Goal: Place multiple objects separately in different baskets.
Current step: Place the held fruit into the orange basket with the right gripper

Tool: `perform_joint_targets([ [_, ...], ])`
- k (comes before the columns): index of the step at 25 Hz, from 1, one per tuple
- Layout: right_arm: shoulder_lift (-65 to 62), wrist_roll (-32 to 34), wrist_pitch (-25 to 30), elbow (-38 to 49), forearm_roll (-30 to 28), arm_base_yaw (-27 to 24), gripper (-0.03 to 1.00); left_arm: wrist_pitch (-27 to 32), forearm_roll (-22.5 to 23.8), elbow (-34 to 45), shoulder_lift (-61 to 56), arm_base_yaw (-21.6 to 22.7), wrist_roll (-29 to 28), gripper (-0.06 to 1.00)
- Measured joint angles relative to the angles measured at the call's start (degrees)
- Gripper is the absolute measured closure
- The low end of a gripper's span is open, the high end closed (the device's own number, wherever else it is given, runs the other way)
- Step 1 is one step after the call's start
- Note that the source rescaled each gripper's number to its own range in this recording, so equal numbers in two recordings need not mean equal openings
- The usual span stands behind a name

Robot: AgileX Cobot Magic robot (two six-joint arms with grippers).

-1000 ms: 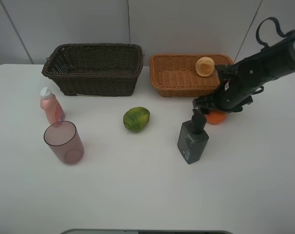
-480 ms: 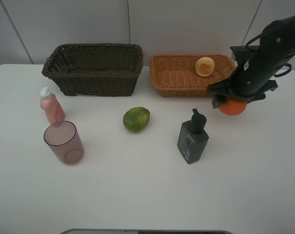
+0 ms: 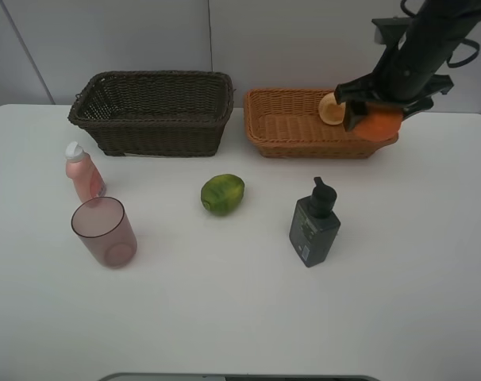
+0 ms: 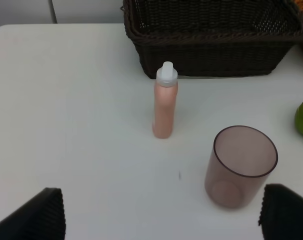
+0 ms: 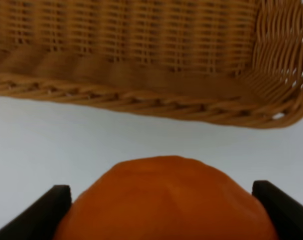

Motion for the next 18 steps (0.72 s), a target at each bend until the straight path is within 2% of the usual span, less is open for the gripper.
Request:
perform_joint_targets([
  [12,16.85,-1.7,6.53,-25.76,0.37,0.0,0.4,0.0,0.0,0.0,0.0,0.0,0.0,-0.06],
  [18,23.51,-1.75,6.62,-31.75,1.62,0.61,0.4,0.0,0.0,0.0,0.0,0.0,0.0,-0.06],
])
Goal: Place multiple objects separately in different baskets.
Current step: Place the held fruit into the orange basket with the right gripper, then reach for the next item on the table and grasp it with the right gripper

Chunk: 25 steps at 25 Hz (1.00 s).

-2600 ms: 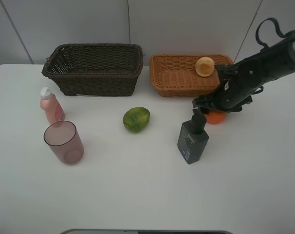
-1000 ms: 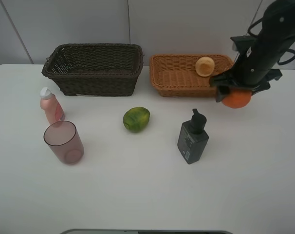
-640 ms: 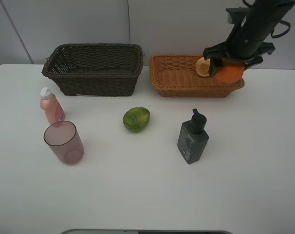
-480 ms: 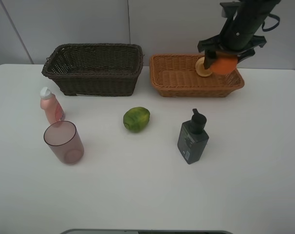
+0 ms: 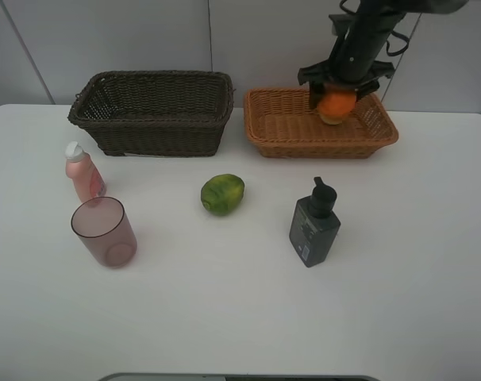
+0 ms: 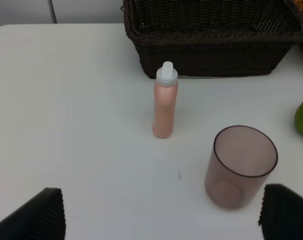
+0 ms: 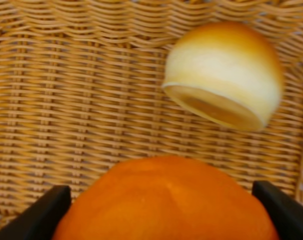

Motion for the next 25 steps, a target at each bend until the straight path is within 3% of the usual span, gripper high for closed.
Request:
perform_joint_targets([
  [13,4.58,0.0,-6.44,-0.38,1.35,2.07,0.39,0.0,0.0,0.0,0.0,0.0,0.0,-0.06],
  [18,4.58,-1.09,-6.81,-0.63,0.97,2.07,0.03,0.0,0.0,0.0,0.0,0.0,0.0,-0.06],
  [25,4.51,-1.32,-6.48,-0.63,0.46,2.07,-0.03,0.0,0.0,0.0,0.0,0.0,0.0,-0.06],
])
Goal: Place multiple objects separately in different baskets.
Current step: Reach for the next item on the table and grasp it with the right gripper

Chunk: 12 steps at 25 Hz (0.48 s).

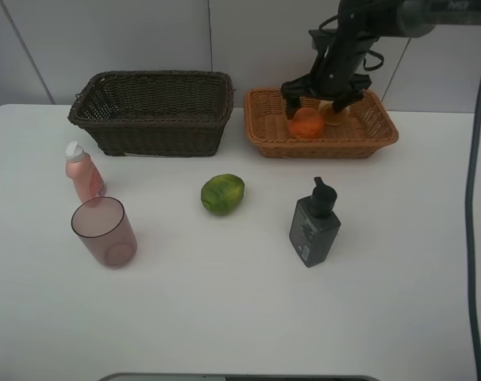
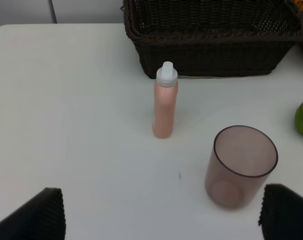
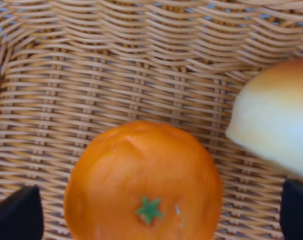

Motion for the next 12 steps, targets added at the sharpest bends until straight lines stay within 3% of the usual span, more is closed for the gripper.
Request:
perform_joint_targets([
  [5,-2.51,0.0,3.37,0.0,-1.24,0.86,-0.03,0.0,0.0,0.0,0.0,0.0,0.0,-0.06],
  [12,-8.92,-0.13,14.61,0.0,-1.45,4.04,-0.03,0.0,0.0,0.0,0.0,0.0,0.0,-0.06],
])
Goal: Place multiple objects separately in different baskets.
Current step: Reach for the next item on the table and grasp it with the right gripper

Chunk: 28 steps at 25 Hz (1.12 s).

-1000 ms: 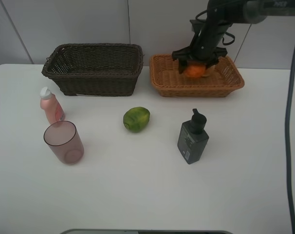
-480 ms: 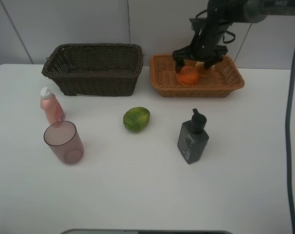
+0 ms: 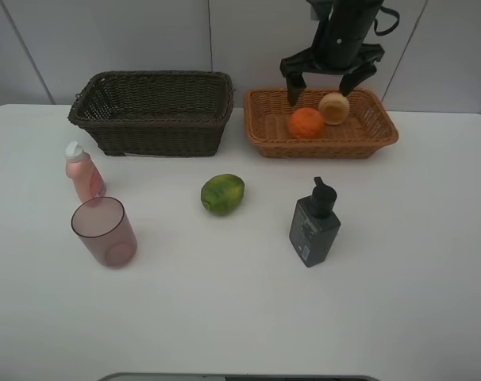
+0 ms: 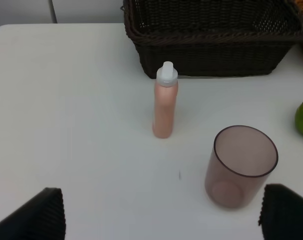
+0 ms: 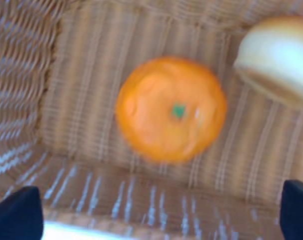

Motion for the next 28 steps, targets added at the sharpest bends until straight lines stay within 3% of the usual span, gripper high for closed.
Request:
perform_joint_targets([
  [3,-2.23,0.0,4.26,0.07,0.0,1.67,-0.03,0.0,0.0,0.0,0.0,0.0,0.0,-0.06],
  [6,-6.01,0.0,5.14,3.28,0.0,3.49,-0.03,0.0,0.0,0.0,0.0,0.0,0.0,-0.06],
  [17,-26.19,4.7,-2.32,30.36,0.45,10.43,-0.03,0.0,0.0,0.0,0.0,0.0,0.0,-0.06],
  [28,-28.24,8.88,-6.33,42.85,3.37,15.2,-0.03,0.0,0.0,0.0,0.0,0.0,0.0,-0.06],
])
